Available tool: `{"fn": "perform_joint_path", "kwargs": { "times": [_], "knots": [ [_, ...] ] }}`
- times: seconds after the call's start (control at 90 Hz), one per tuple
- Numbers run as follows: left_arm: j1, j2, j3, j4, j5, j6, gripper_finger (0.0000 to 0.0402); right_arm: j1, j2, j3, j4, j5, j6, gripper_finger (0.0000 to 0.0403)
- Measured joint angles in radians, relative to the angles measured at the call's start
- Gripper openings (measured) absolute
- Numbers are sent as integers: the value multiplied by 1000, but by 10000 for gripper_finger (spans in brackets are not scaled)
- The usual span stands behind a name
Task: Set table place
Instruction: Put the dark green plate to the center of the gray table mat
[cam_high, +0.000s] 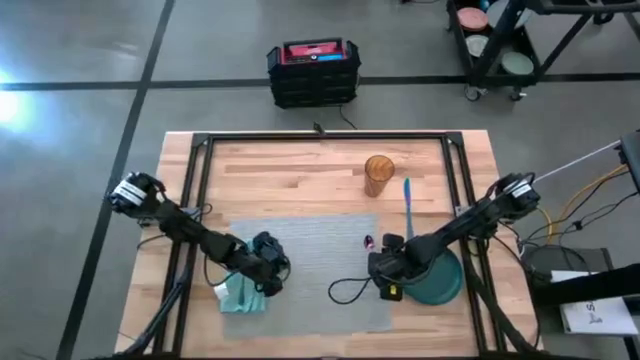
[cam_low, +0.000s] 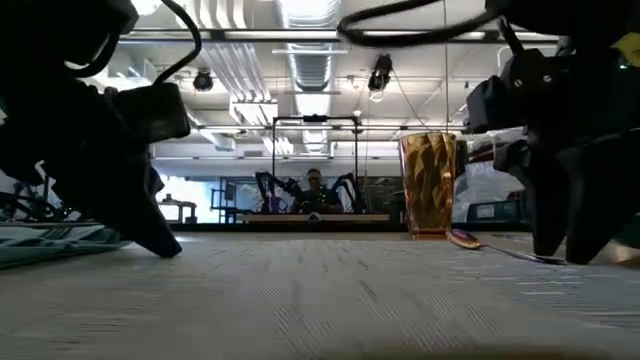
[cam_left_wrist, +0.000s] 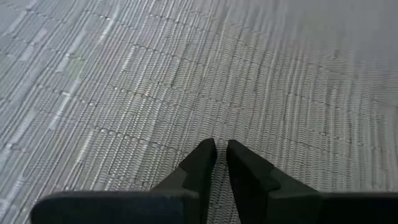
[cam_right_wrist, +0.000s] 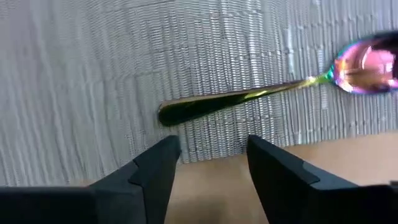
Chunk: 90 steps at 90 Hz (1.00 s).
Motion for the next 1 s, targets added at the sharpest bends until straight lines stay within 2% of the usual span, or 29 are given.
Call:
{"fn": "perform_joint_path", "kwargs": {
  "times": [0.156, 0.356, 0.467, 0.578, 0.689, 0.922, 1.0],
  "knots": [
    [1, -27, 1, -38, 5, -13, 38, 4, -6, 50, -49, -11, -27, 175],
    [1, -107, 39, -37, 8, -12, 38, -5, -27, 239, -409, -4, -17, 165],
    [1, -139, 53, -40, 6, -2, 38, -4, -45, 315, -548, -5, 104, 160],
    [-2, -149, 59, -34, 5, -1, 38, 22, -60, 331, -552, -56, 278, 159],
    [-4, -146, 57, -35, 5, -1, 38, 103, -58, 324, -552, -134, 392, 169],
    [-4, -140, 57, -33, -2, 3, 38, 242, -5, 306, -551, -64, 641, 206],
    [-4, -140, 57, -33, -3, 4, 38, 262, 29, 299, -551, -59, 672, 216]
  ]
}}
